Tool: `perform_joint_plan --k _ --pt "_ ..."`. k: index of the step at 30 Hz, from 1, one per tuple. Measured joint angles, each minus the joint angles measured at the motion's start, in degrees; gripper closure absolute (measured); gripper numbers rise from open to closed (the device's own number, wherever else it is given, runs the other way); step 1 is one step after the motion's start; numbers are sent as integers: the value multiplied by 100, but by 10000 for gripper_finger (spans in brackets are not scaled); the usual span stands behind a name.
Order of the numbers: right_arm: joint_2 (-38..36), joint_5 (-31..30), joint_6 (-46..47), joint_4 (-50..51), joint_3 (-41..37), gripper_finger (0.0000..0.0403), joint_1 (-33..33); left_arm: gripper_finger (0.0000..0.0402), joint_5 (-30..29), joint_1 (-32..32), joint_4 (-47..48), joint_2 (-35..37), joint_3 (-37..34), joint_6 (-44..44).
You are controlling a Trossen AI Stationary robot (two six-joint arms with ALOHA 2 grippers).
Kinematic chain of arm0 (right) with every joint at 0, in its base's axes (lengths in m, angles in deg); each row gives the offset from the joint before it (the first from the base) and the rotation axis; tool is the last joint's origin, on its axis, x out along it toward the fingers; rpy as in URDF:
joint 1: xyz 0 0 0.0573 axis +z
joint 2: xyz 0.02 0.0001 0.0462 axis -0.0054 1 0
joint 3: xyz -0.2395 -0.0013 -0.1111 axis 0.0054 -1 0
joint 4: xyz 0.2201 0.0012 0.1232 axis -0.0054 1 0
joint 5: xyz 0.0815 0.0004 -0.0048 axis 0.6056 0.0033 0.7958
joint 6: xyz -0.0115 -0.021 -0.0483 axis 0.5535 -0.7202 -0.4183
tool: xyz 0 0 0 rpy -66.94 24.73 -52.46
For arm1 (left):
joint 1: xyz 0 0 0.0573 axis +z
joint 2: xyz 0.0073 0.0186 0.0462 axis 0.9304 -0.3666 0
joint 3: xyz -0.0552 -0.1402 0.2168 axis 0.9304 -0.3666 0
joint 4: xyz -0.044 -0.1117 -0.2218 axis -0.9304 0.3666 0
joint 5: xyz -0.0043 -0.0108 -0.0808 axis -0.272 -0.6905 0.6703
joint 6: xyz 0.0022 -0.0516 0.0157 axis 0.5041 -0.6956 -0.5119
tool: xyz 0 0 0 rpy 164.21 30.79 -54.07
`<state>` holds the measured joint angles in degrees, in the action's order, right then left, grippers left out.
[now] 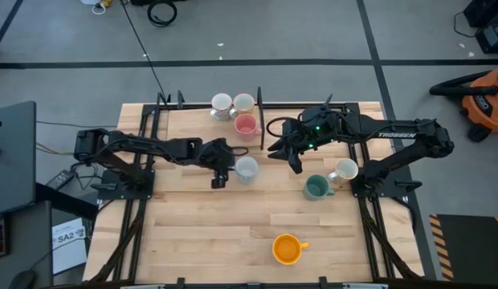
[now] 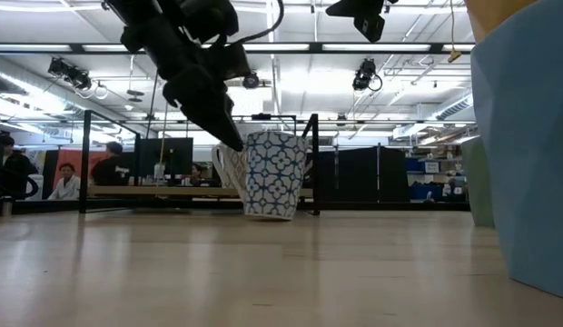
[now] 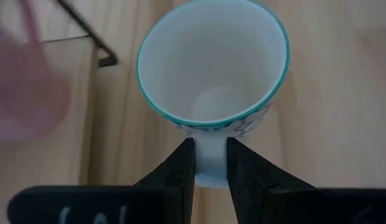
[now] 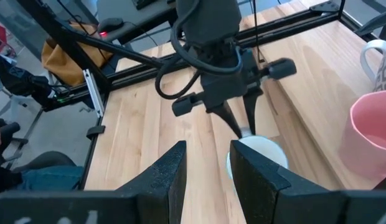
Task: Place coffee mugs
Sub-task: Put the blue patterned mug on the shelf
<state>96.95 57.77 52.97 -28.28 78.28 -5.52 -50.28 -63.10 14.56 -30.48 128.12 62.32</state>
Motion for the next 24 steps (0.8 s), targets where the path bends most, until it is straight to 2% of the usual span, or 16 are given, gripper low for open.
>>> perform_joint_plan --k 11,24 --pt "-1 -3 -2 103 0 275 0 322 -120 -131 1176 92 9 -277" --pt "-1 -3 -2 102 0 275 2 288 -60 -186 1199 69 2 -269"
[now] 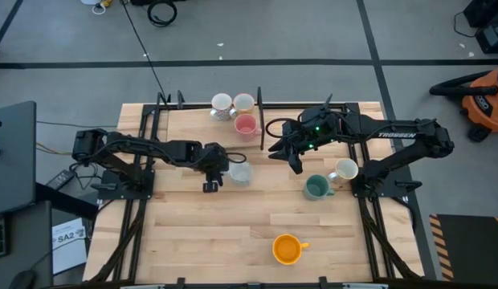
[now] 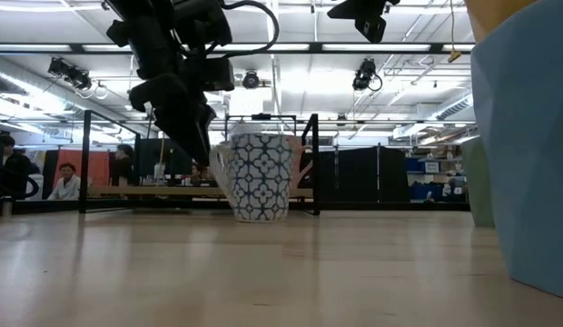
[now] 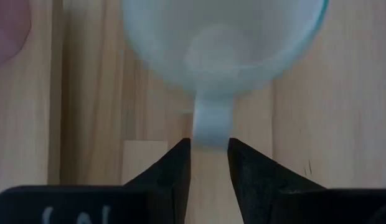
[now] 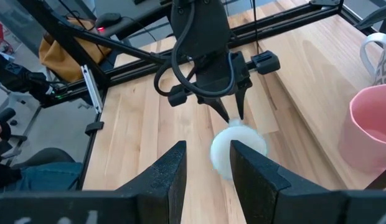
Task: Place coffee mugs
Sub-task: Put the blue patterned mug on the shelf
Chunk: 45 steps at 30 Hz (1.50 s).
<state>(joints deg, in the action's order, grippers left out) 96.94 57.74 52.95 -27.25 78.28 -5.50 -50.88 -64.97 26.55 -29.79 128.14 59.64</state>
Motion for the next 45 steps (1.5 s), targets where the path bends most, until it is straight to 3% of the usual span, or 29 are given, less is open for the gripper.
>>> perform_joint_plan --k 8,13,20,28,45 --pt "0 0 0 -2 0 275 -1 315 -11 2 -42 0 0 3" --pt "1 0 0 -2 0 275 0 312 -93 2 -201 0 0 4" --pt "-2 0 0 -2 0 275 -1 255 -750 17 -343 0 0 886" --pt "1 0 0 -2 0 275 -1 187 -707 69 -1084 -9 -2 2353" --pt "-1 0 2 -6 0 275 -1 188 1267 738 -1312 -114 -4 2756"
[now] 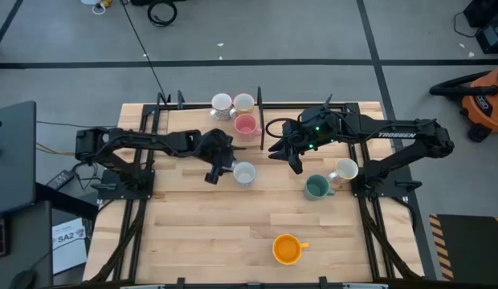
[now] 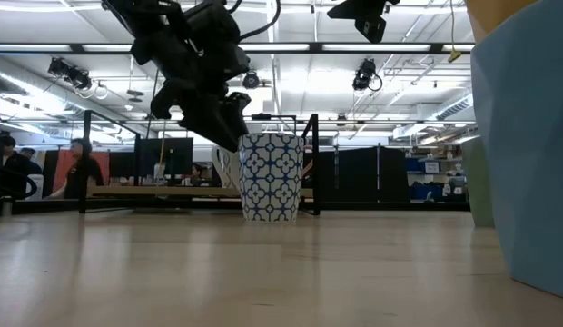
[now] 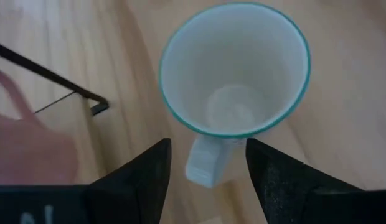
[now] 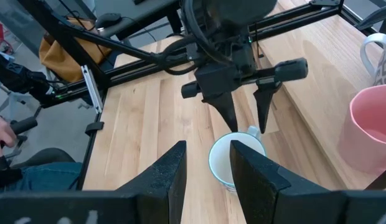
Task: Place coffee mugs
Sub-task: Put the blue patterned mug on the shelf
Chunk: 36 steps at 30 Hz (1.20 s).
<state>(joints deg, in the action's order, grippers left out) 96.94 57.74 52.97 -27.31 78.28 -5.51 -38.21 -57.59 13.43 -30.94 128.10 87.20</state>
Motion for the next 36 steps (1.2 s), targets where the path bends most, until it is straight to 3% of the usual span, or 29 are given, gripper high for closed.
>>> perform_joint_plan --k 12,27,36 --pt "0 0 -1 -2 0 275 1 194 182 12 -296 -358 -2 13" --pt "1 0 -2 -2 0 275 -1 321 5 9 -287 -356 0 -57" --pt "-1 0 -1 -2 -1 275 -2 325 -302 -31 -284 -349 4 -397"
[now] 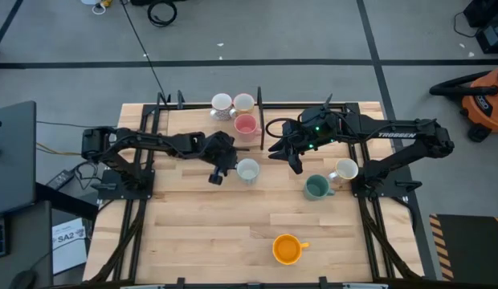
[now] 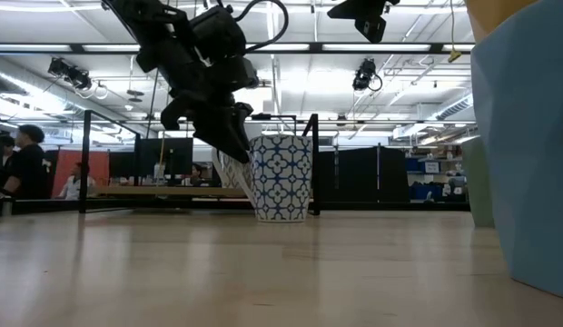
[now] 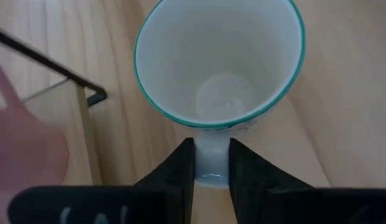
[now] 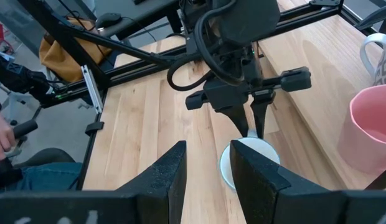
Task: Place coffee mugs
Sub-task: Put the blue patterned mug on the shelf
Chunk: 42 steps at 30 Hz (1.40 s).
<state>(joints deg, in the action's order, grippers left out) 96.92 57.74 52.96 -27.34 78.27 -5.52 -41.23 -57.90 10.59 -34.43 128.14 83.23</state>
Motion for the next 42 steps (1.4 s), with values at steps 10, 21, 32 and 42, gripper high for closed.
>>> perform_joint_plan --k 10,21,32,42 --pt "2 0 -1 2 -1 275 0 325 -168 -216 116 76 3 -1022" --pt "0 0 -150 3 -1 275 1 325 -416 -346 658 713 -6 -1466" --pt "2 2 -152 35 -6 275 -7 325 -1314 -338 1512 1735 -4 -1759" --pt "0 -19 -154 12 -6 275 -22 325 -2706 -292 2883 2824 -4 -2337"
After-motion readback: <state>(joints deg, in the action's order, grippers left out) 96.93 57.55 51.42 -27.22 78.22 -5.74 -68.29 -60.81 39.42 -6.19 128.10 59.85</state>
